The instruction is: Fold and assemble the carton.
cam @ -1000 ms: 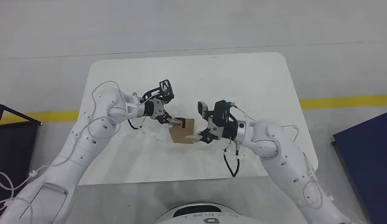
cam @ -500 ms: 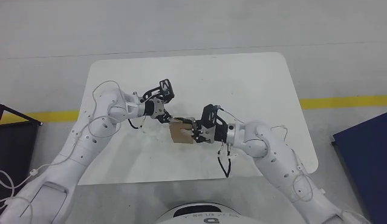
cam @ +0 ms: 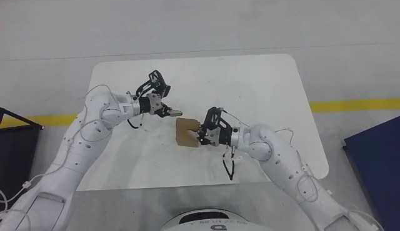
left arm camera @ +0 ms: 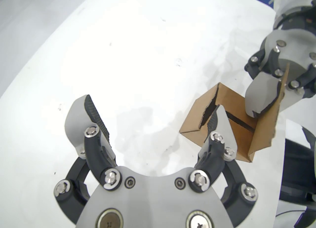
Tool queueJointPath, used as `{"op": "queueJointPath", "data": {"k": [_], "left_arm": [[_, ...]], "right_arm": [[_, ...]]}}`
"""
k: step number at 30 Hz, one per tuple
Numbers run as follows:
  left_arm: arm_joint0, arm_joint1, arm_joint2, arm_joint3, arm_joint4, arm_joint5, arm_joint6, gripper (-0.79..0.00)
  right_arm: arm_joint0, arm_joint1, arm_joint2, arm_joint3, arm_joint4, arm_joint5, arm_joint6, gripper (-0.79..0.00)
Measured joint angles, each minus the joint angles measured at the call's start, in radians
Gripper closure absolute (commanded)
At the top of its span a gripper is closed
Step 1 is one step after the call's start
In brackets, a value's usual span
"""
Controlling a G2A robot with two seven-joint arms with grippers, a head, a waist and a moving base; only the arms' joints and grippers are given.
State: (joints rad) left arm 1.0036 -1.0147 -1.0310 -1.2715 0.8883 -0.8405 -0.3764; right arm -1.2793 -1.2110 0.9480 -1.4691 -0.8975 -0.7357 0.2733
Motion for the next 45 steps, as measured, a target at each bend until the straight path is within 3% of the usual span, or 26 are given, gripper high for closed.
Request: {"op": "queueJointPath", "data": {"k": [7, 16, 22, 25, 28, 31, 45], "left_arm": [[0.069, 0.03, -0.121, -0.029, -0.011, 0.02, 0.06, -0.785], [0.131, 0.044, -0.148, -0.082, -0.045, -0.147, 0.124, -0.785], [0.104, 0.033, -0.06, -0.111, -0.016, -0.172, 0.142, -0.785], [0.071, 0.028, 0.015, -0.107, 0.005, -0.172, 0.123, -0.785], [0.025, 0.023, 0.087, -0.084, 0.024, -0.172, 0.109, -0.785], [-0.017, 0.02, 0.143, -0.052, 0.037, -0.172, 0.113, -0.785], [-0.107, 0.025, 0.275, 0.047, 0.067, -0.172, 0.213, -0.785]], "right_arm": [[0.009, 0.001, -0.003, -0.015, -0.007, 0.022, 0.01, -0.139], [0.02, -0.001, -0.014, -0.009, -0.005, 0.047, 0.021, -0.145], [0.026, -0.001, -0.02, -0.007, -0.003, 0.055, 0.026, -0.145], [0.028, -0.002, -0.022, -0.007, -0.003, 0.061, 0.028, -0.188], [0.028, -0.001, -0.022, -0.014, -0.014, 0.073, 0.027, -0.348], [0.021, 0.002, -0.02, -0.037, -0.035, 0.086, 0.029, -0.434], [-0.041, 0.023, 0.03, -0.177, -0.128, 0.137, 0.043, -0.631]]}}
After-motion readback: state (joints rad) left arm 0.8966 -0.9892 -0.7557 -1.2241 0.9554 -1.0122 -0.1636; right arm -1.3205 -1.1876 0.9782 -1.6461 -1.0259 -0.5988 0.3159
